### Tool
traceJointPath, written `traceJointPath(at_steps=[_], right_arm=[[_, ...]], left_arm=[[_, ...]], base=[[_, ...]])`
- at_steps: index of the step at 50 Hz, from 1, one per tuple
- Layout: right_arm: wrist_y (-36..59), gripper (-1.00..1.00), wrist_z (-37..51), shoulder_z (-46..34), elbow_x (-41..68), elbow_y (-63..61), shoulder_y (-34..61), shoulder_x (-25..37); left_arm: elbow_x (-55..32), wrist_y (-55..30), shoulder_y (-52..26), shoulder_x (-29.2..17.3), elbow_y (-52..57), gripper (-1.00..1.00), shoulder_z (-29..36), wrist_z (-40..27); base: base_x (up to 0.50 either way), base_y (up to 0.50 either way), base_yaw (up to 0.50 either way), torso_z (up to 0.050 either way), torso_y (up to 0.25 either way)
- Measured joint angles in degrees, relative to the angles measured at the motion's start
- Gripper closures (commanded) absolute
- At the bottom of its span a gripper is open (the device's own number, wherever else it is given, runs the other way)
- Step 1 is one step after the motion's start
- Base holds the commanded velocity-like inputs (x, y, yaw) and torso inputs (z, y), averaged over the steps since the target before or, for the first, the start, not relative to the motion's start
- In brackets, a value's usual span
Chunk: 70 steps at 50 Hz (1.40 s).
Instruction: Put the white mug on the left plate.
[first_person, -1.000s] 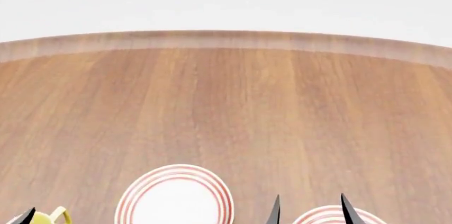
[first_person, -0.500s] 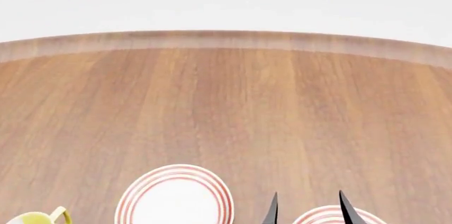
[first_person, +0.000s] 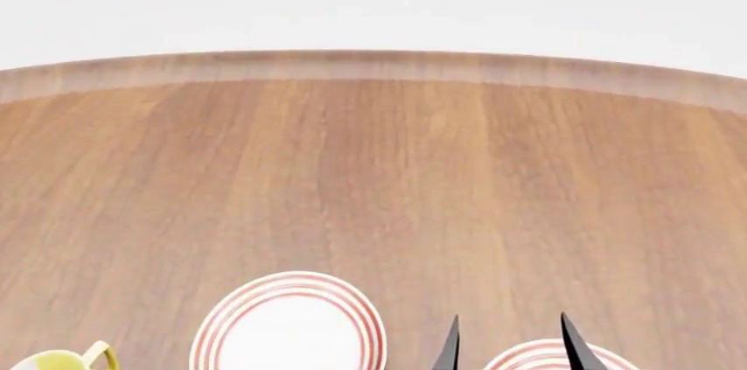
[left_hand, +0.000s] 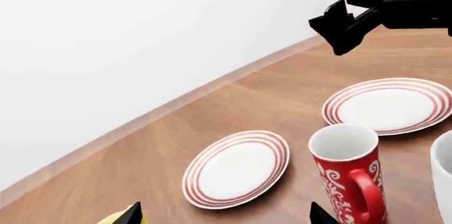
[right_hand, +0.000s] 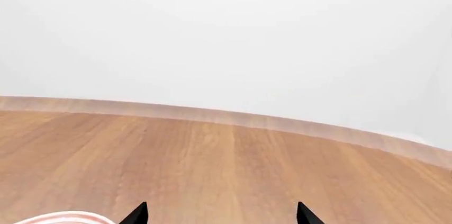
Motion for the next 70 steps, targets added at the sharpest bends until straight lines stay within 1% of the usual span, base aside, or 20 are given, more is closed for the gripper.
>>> traceJointPath(at_steps=[18,37,70], right_arm=[[0.1,-1.00,0.6,-0.3,0.5,-0.4,0.1,0.5],[-0.1,-1.00,1.2,-0.6,0.9,-0.3,0.2,1.0],[-0.4,-1.00,2.3,-1.2,1.4,0.0,0.3,1.7]], left_arm=[[1.4,0.7,-1.4,-1.7,-2.9,-1.00,5.3,-1.1],[1.9,0.7,-5.0,-1.0,-7.7,-1.00,10.7,1.0],[3.4,1.9,-5.8,-1.6,-9.2,-1.00,14.4,0.8]], base=[[0.00,0.00,0.00,0.000,0.000],[0.00,0.00,0.00,0.000,0.000],[0.00,0.00,0.00,0.000,0.000]])
